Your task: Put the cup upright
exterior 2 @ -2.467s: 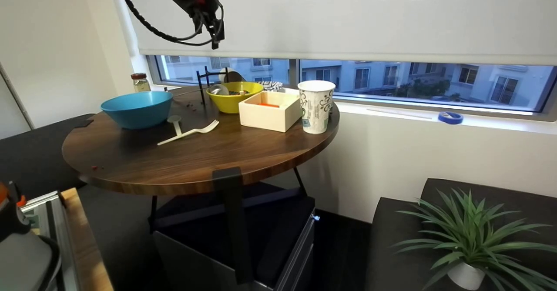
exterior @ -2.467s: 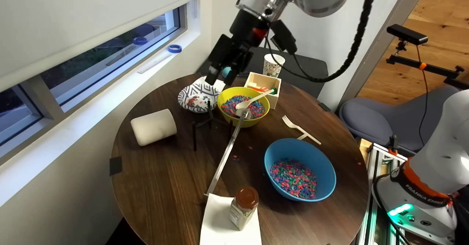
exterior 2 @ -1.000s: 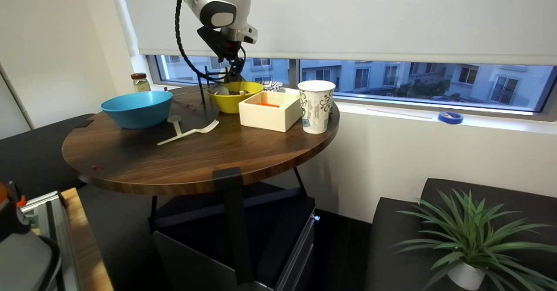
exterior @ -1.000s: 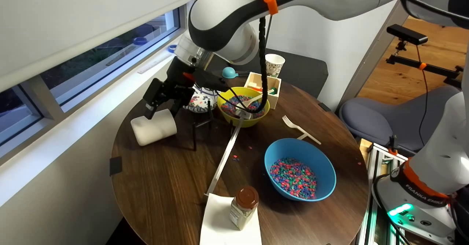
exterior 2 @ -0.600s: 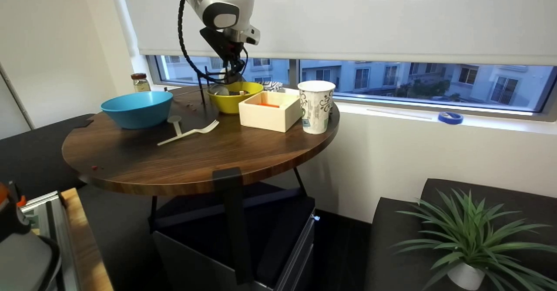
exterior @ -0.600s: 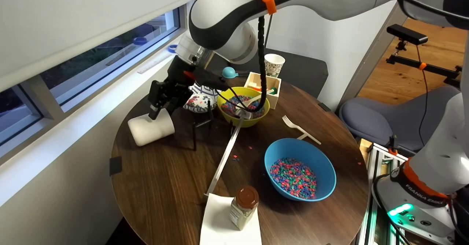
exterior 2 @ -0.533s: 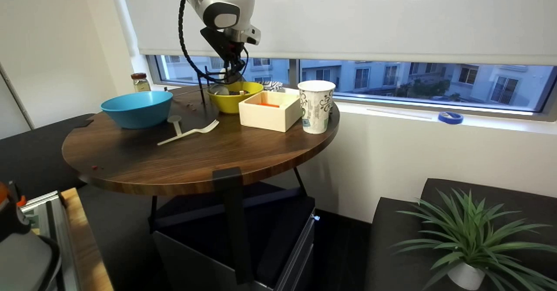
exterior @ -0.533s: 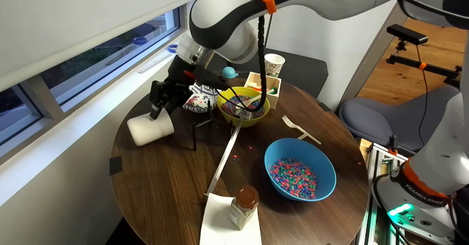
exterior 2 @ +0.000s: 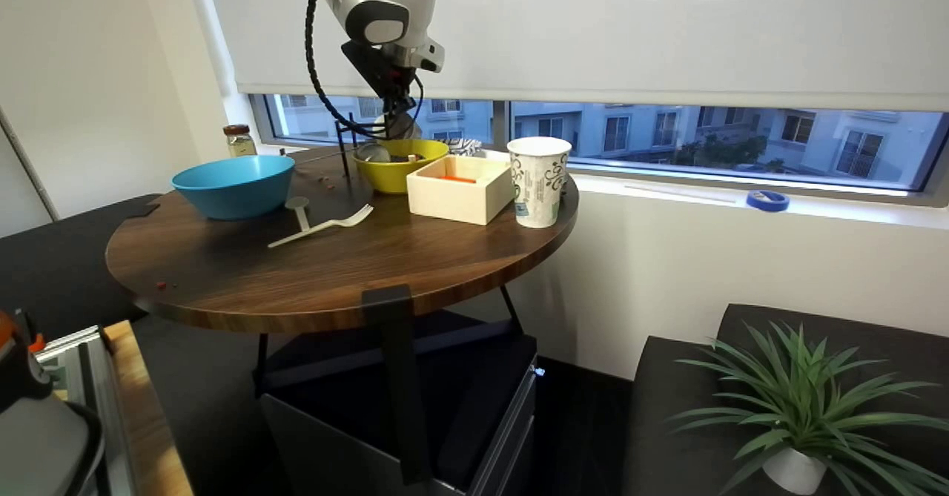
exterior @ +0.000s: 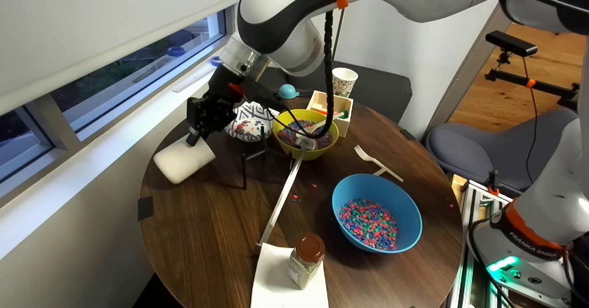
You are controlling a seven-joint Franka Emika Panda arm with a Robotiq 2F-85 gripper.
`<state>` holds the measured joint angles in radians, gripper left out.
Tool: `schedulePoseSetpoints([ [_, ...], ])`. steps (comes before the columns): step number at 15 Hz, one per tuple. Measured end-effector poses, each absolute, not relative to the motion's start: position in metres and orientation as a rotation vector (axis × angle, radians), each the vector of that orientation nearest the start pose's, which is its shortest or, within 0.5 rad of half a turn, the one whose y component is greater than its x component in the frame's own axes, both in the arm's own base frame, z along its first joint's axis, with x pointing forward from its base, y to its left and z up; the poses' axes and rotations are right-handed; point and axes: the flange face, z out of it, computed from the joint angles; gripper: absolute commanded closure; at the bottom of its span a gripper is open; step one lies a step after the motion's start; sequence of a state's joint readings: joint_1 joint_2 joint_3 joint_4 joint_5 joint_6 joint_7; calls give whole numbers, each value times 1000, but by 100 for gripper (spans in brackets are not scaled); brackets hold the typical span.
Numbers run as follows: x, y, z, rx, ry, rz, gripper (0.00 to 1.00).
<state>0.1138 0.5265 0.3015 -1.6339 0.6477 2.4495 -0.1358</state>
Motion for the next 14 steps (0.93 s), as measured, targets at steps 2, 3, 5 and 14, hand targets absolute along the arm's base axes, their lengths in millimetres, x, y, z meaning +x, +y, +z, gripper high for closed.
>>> schedulePoseSetpoints([
  [2, 660, 263, 362, -2468, -76, -252, 99],
  [3, 659, 266, 366, -2465, -94, -261, 99],
  [5, 657, 272, 373, -2468, -146, -283, 100],
  [14, 629, 306, 415, -2658, -621, -363, 99],
])
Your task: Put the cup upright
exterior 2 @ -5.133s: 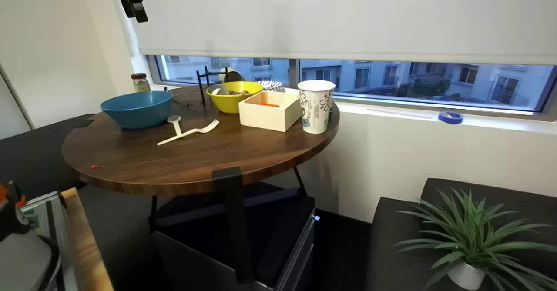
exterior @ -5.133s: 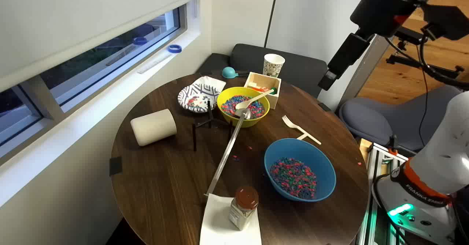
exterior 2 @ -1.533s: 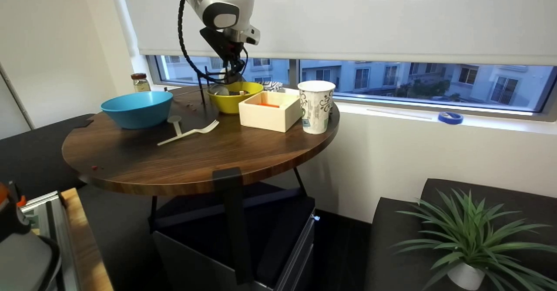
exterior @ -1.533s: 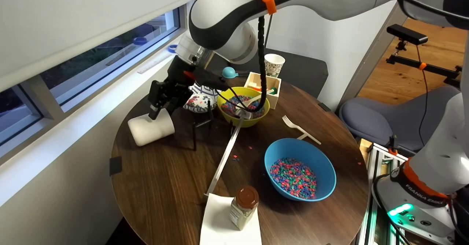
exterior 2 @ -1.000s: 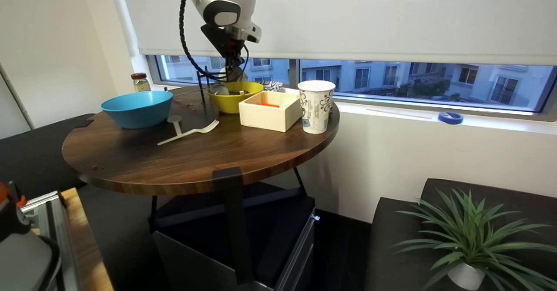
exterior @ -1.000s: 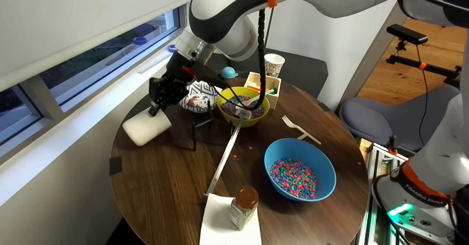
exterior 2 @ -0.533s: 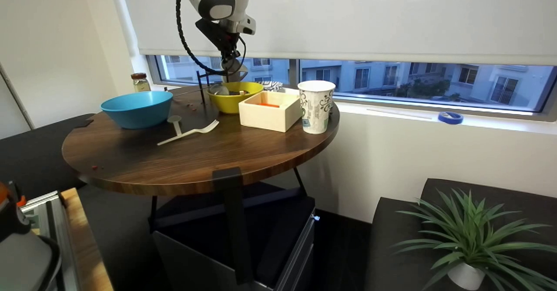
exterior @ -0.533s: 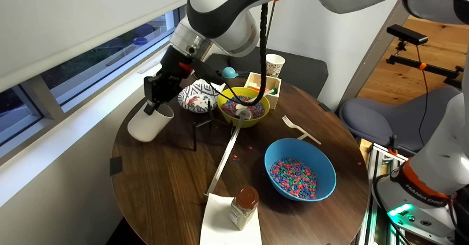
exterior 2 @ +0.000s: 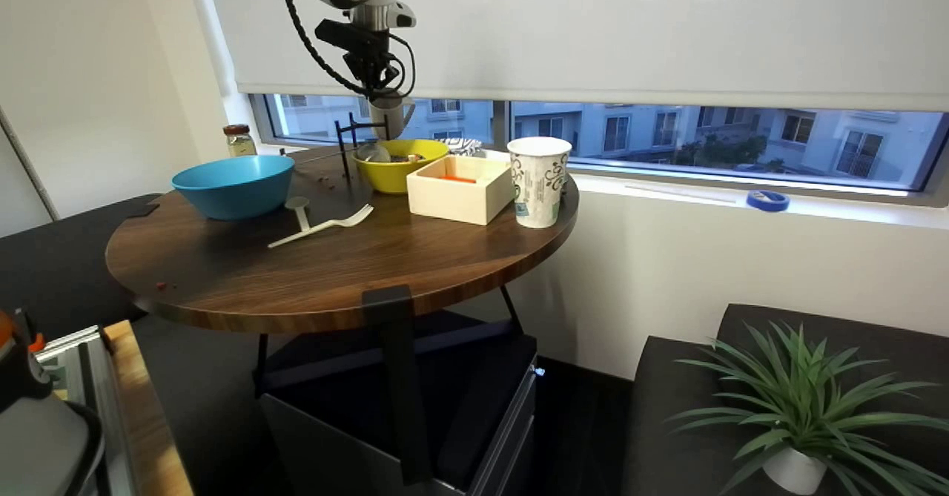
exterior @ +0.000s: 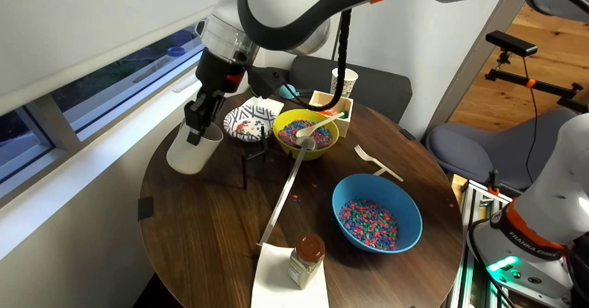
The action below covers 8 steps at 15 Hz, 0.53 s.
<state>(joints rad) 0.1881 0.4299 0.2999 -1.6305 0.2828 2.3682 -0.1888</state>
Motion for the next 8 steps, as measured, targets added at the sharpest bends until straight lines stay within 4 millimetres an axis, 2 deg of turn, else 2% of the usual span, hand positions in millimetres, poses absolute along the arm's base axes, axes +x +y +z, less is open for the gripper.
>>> schedulePoseSetpoints([
  [4, 618, 306, 439, -2767, -840, -386, 99],
  [8, 608, 306, 445, -2860, -1011, -355, 99],
])
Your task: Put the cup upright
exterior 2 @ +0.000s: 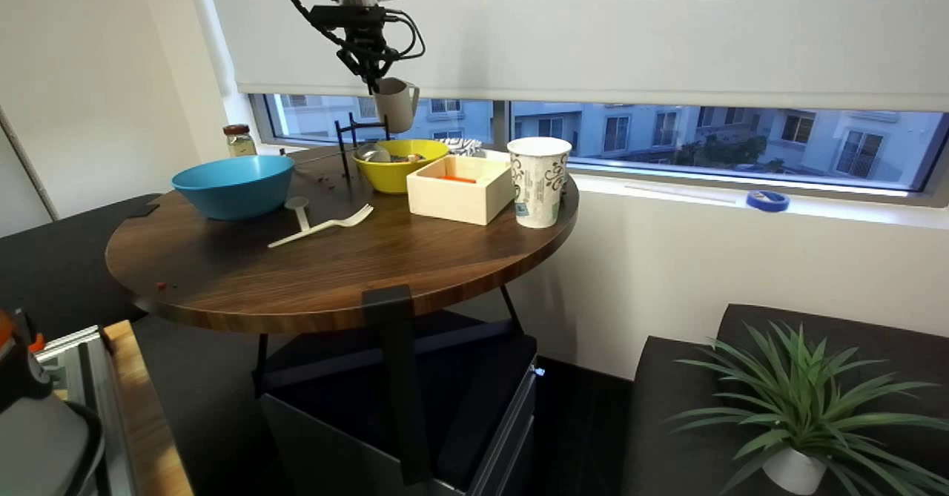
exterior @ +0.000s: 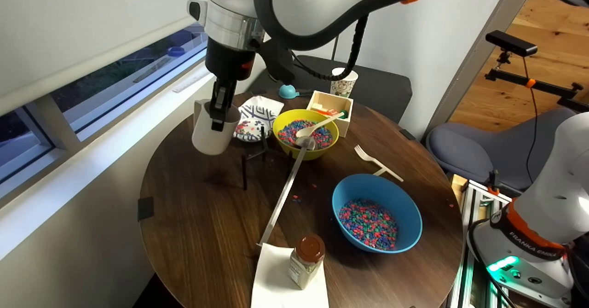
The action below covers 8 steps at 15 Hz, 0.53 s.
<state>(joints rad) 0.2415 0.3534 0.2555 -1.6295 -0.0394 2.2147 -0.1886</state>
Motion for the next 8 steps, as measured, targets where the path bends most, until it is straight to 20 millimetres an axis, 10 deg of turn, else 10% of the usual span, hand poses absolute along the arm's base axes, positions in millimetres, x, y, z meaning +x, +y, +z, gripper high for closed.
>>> schedulePoseSetpoints([
  [8, 600, 308, 421, -2899, -1204, -220, 99],
])
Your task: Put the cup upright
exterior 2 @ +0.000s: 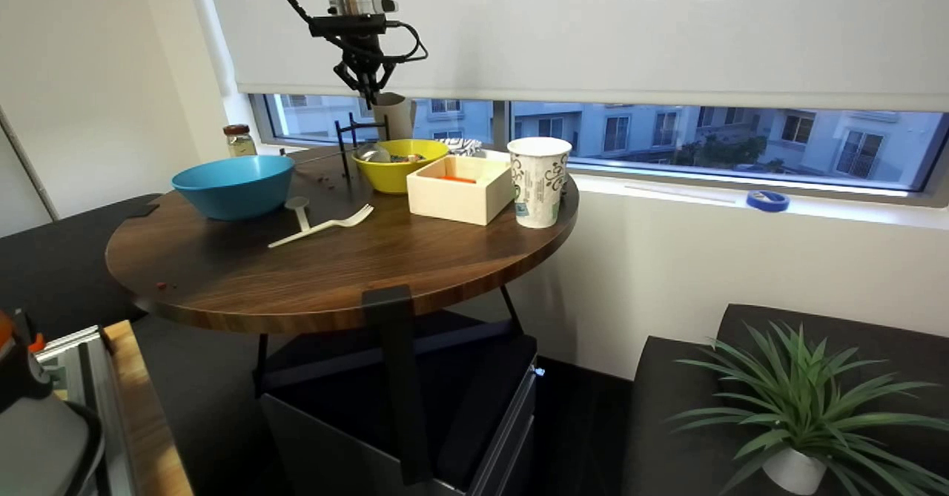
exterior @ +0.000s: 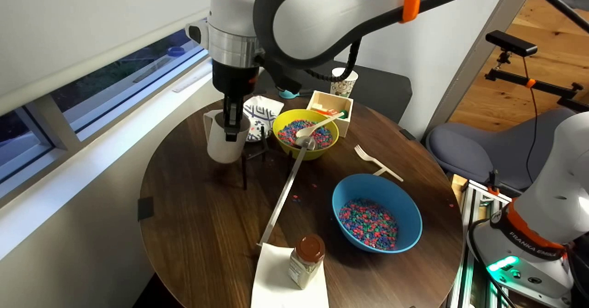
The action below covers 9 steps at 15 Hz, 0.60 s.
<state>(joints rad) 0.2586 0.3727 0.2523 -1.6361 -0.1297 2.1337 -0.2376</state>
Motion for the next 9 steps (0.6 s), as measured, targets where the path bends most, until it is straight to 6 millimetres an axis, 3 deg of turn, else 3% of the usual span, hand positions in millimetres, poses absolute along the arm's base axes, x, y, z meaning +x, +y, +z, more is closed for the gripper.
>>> schedulePoseSetpoints([
  [6, 605, 299, 403, -2912, -1250, -155, 99],
  [7, 605, 298, 401, -2912, -1255, -150, 76],
  [9, 606, 297, 398, -2910, -1266, -142, 62],
])
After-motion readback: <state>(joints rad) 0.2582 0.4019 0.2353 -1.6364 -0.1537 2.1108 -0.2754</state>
